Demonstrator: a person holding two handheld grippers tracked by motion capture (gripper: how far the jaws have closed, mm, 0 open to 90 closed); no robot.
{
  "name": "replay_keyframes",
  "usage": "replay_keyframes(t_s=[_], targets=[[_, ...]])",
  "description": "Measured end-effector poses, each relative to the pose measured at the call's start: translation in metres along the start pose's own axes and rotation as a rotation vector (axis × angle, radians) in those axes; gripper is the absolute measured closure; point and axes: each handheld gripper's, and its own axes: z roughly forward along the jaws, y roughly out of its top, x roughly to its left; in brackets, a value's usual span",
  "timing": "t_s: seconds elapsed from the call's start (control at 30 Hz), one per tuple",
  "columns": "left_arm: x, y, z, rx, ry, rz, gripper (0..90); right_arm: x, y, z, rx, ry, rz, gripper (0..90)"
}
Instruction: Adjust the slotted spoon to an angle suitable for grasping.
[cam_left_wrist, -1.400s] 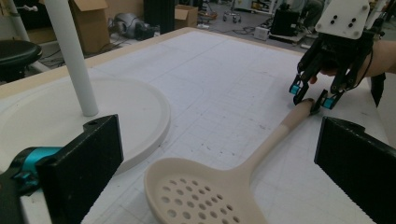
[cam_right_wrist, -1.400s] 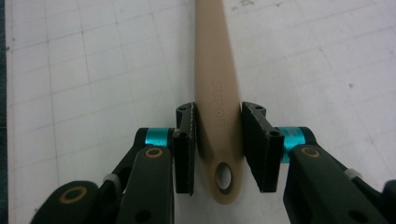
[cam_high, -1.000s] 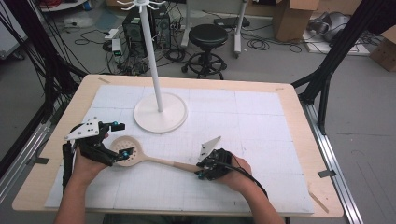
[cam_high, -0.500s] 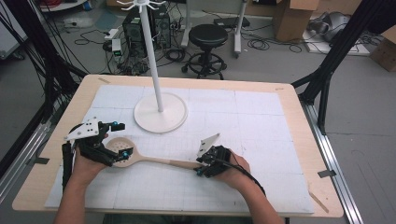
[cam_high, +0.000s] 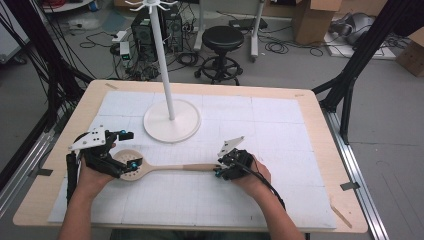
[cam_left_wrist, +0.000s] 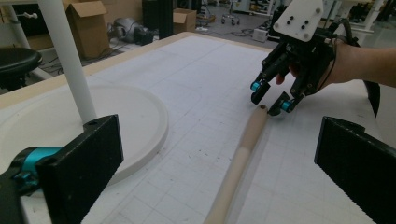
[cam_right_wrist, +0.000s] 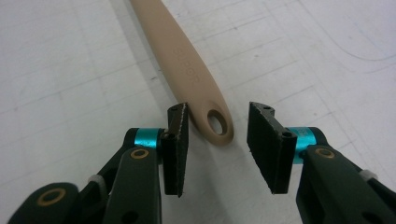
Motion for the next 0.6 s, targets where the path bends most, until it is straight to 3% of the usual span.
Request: replay_keyframes(t_s=[0.23, 0.4, 0.6], targets=[[0.000, 0.000, 0.001, 0.007, -0.001, 0.000, 1.7, -0.008, -0.002, 0.003, -0.007, -0.029, 0.042, 57.7], [0.000, 0.000, 0.001, 0.010, 0.000, 0.000, 1.7, -0.014, -0.003, 0.005, -0.023, -0.025, 0.083, 57.4], [0.001, -0.001, 0.001, 0.015, 0.004, 0.002, 1.7, -0.013, -0.004, -0.007, -0.061, -0.028, 0.101, 53.9]])
